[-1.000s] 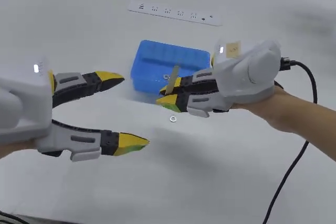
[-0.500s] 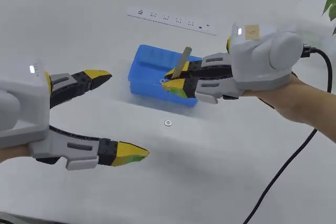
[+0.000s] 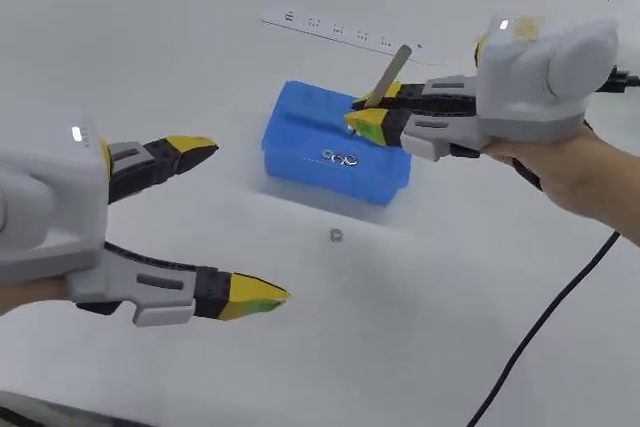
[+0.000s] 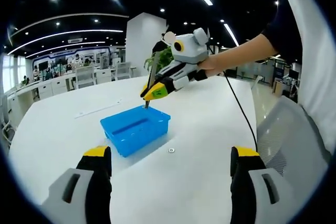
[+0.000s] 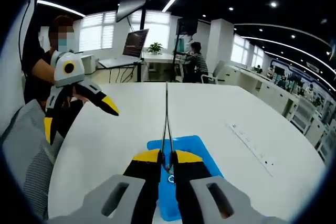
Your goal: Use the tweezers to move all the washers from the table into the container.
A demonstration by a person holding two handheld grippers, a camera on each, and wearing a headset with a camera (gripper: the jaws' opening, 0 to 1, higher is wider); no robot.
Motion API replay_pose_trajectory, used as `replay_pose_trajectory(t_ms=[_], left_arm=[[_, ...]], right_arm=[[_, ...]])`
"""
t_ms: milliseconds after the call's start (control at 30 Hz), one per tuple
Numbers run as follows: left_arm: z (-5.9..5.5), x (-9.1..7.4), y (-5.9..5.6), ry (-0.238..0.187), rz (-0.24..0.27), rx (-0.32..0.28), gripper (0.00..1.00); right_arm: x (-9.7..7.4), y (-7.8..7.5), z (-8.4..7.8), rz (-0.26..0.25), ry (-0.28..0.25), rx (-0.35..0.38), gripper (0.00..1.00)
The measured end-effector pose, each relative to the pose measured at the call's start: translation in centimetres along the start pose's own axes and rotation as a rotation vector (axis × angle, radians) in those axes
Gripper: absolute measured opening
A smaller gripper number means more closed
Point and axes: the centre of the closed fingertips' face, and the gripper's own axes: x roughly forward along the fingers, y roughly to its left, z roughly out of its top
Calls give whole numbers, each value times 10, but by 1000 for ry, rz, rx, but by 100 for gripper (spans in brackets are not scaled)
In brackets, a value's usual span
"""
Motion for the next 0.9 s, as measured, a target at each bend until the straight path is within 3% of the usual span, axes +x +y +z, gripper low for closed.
replay_pose_trajectory(t_ms=[167, 433, 733, 900], left_arm=[[-5, -4, 4, 16, 17, -6, 100], [-12, -6, 7, 38, 38, -24, 100], [-21, -3, 4, 62, 43, -48, 100], [-18, 0, 4, 55, 48, -60, 100]], right_arm=[[15, -20, -14, -42, 21, 32, 10], [44, -27, -40, -46, 88, 56, 10], [54, -28, -62, -51, 129, 103, 10], [51, -30, -70, -56, 143, 126, 10]])
